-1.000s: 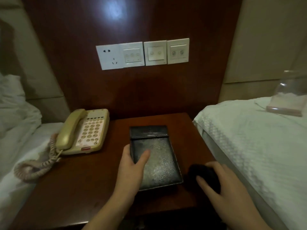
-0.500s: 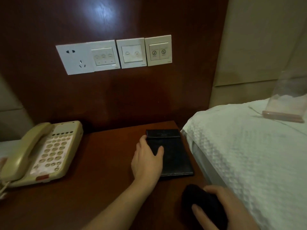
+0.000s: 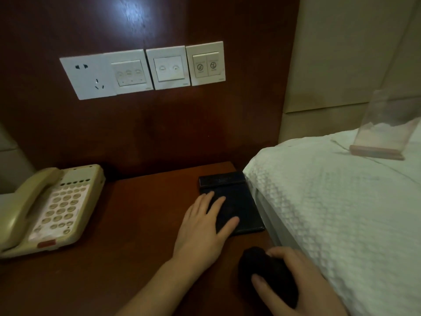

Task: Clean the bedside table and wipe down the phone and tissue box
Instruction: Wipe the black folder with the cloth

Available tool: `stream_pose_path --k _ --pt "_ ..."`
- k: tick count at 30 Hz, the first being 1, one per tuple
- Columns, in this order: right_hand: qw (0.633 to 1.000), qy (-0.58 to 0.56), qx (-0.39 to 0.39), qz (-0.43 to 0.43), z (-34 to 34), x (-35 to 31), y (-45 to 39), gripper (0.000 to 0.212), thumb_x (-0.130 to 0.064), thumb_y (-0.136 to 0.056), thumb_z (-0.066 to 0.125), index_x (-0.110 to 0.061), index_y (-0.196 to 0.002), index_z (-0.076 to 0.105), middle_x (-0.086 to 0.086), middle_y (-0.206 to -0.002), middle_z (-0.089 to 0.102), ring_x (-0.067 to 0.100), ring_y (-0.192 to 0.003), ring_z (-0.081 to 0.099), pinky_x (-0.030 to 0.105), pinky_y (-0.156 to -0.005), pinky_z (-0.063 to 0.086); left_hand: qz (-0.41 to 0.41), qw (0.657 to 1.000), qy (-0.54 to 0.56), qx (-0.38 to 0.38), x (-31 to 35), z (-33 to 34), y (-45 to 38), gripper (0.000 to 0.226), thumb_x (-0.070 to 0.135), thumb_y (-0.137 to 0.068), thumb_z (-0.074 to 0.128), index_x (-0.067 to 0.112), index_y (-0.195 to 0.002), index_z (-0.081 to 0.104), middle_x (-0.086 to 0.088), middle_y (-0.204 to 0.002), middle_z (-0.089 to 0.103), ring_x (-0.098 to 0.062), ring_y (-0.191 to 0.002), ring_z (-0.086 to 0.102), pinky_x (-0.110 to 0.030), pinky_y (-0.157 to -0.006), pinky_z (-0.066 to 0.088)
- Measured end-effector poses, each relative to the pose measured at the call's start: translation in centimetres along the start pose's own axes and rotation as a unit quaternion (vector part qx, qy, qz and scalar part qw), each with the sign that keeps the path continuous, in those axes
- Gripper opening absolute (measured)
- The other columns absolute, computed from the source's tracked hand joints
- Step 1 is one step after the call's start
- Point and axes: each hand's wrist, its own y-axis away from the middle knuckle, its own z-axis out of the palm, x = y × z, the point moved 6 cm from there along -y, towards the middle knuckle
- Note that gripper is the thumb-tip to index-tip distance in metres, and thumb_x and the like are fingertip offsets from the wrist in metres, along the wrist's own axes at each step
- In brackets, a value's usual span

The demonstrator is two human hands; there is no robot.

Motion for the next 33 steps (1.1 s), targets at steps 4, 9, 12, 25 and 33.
stream_pose_path --k 4,9,12,25,33 --pt "1.0 -0.024 0.009 0.009 -0.6 -1.1 0.3 0.044 -0.073 -0.06 0.059 -0.046 -0.093 0.052 -0.021 -0.101 0.057 -0.004 -0.099 0.055 0.014 -0.083 0.043 0.001 1.0 0.003 0.003 0.3 0.0 -0.2 0.07 0.071 -0.098 0.029 0.04 -0.159 0.018 0.013 -0.169 0.006 -0.01 -0.156 -0.002 -0.032 -0.125 0.002" --pt "0.998 -0.051 0.046 -0.005 -0.7 -1.4 0.8 0.021 -0.047 -0.083 0.069 -0.043 -0.097 0.054 -0.019 -0.101 0.058 -0.005 -0.096 0.055 0.016 -0.079 0.042 -0.009 0.999 0.037 -0.004 0.1 -0.3 0.2 0.069 0.069 -0.098 0.036 0.036 -0.158 0.024 0.01 -0.169 0.01 -0.012 -0.156 0.001 -0.035 -0.125 0.007" --pt "0.994 -0.085 0.074 -0.002 -1.1 -1.0 1.2 0.018 -0.043 -0.085 0.071 -0.04 -0.098 0.058 -0.017 -0.097 0.063 -0.004 -0.091 0.059 0.021 -0.077 0.046 -0.014 0.994 0.112 -0.001 0.4 -0.5 2.2 0.07 0.066 -0.098 0.041 0.033 -0.158 0.028 0.01 -0.169 0.011 -0.011 -0.155 0.004 -0.038 -0.125 0.014" --pt "0.976 -0.182 0.115 0.032 -8.3 -1.9 6.6 0.019 -0.032 -0.082 0.078 -0.036 -0.091 0.061 -0.009 -0.084 0.069 0.008 -0.078 0.067 0.034 -0.073 0.055 0.094 0.981 0.169 0.012 6.8 -5.7 9.5 0.036 0.05 -0.1 0.048 0.041 -0.133 0.055 0.026 -0.124 0.055 0.007 -0.112 0.049 -0.017 -0.088 0.037" --pt "0.929 -0.24 0.255 0.12 -17.0 3.8 8.9 0.015 -0.029 -0.081 0.079 -0.028 -0.09 0.066 -0.01 -0.079 0.07 0.003 -0.071 0.066 0.015 -0.059 0.049 0.163 0.943 0.286 -0.043 18.8 -1.5 6.6 0.028 0.051 -0.099 0.05 0.042 -0.123 0.062 0.025 -0.115 0.065 0.006 -0.105 0.06 -0.01 -0.082 0.046"
